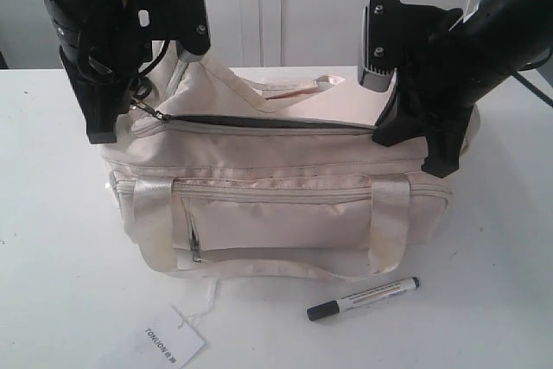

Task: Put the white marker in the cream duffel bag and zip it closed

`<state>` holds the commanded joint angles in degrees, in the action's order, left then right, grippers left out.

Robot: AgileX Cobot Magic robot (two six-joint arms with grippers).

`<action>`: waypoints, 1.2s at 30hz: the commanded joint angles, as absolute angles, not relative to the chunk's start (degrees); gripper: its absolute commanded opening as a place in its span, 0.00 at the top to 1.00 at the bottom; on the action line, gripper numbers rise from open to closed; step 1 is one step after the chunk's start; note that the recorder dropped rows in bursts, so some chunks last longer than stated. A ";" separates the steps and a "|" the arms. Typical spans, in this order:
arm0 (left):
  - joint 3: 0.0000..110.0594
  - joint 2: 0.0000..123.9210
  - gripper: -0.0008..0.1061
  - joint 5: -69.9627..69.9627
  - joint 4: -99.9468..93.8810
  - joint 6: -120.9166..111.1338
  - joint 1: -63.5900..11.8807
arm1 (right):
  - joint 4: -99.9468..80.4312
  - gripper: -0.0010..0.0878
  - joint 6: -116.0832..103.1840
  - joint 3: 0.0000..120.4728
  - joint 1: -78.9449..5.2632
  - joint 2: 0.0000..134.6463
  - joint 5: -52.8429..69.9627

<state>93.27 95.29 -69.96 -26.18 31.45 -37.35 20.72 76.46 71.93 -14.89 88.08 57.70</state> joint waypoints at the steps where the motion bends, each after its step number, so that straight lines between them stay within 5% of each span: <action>1: 93.27 95.29 0.99 -69.96 -26.18 31.45 -37.35 | 20.72 0.99 76.46 71.93 -14.89 88.08 57.70; 14: 93.27 95.29 0.99 -64.15 -19.18 28.01 -37.35 | 20.72 0.98 76.21 71.93 -14.89 88.26 58.99; 22: 93.27 95.29 0.99 -56.74 -13.32 28.01 -37.35 | 23.81 0.67 76.21 71.93 -14.89 88.26 57.33; 30: 93.38 94.88 0.99 -54.25 -12.64 25.24 -37.35 | 38.05 0.64 80.03 71.93 -14.89 87.22 54.93; 36: 93.38 90.27 0.99 -49.24 -12.39 24.21 -37.35 | 52.72 0.44 92.79 71.93 -17.61 87.43 53.13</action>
<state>93.38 90.27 -49.24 -12.39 24.21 -37.35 52.72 92.79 71.93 -17.61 87.43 53.13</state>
